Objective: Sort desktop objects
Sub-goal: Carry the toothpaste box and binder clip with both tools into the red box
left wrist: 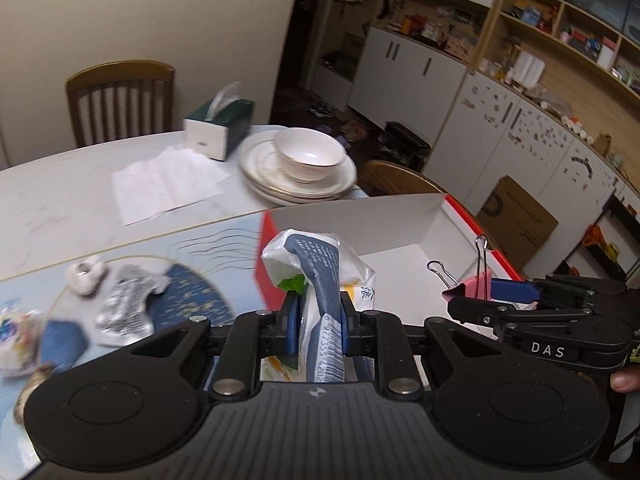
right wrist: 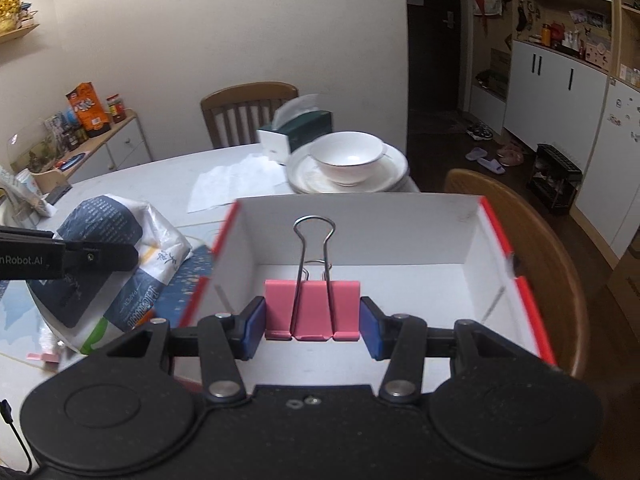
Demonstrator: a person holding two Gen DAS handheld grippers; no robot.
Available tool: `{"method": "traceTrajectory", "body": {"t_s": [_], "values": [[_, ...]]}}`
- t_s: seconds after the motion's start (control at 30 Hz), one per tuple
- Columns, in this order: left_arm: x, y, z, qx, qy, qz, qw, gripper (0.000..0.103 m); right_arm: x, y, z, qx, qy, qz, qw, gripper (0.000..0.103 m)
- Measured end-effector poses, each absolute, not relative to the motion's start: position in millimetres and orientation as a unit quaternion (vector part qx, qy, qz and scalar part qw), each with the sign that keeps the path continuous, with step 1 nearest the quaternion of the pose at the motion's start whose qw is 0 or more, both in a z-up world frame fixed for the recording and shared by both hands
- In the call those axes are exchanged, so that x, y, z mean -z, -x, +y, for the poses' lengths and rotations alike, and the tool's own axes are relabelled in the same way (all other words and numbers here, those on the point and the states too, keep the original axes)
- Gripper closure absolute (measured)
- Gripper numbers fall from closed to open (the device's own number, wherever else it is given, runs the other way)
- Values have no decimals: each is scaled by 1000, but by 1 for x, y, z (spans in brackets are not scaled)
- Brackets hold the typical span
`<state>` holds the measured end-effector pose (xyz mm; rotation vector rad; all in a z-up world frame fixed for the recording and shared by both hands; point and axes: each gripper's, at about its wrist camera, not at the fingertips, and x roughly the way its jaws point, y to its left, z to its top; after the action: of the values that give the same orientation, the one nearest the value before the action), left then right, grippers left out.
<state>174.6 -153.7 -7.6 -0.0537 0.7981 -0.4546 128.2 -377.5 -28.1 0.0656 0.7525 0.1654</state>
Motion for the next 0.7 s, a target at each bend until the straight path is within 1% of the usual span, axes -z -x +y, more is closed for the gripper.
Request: {"method": "traceTrajectory", "body": {"t_s": [0.37,0.7], "values": [[25,-206,-229,261,-27,396,880,85,46,-145,-423,-58,-21,381,922,55],[49,-231,-271,268,-67,409,870,85,67,-171,-440,-51,1,407,912,55]]}}
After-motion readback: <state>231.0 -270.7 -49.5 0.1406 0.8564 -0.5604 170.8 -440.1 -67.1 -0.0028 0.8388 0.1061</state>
